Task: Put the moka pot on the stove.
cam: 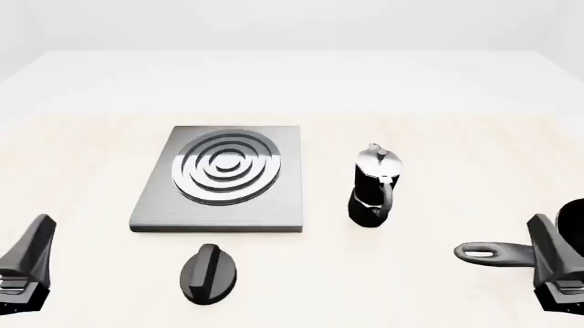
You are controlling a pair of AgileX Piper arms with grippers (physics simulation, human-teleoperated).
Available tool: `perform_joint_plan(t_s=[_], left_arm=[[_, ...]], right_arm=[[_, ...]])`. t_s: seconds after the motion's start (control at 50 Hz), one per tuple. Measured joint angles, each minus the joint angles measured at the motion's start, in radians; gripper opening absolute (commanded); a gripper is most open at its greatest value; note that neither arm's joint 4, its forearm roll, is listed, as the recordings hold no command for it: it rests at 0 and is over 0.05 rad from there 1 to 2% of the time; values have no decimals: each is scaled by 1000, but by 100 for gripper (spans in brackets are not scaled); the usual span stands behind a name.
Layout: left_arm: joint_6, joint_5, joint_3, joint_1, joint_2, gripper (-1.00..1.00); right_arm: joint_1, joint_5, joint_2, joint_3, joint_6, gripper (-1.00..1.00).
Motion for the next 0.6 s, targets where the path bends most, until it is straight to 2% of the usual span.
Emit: perform_joint_plan(t_s=[0.44, 0.6], left_arm=[[0, 0, 0, 0, 0, 100], [0, 0, 0, 0, 0, 100]], right_arm=[[64, -10, 18, -13, -15, 100], [107, -67, 72, -16, -15, 100]])
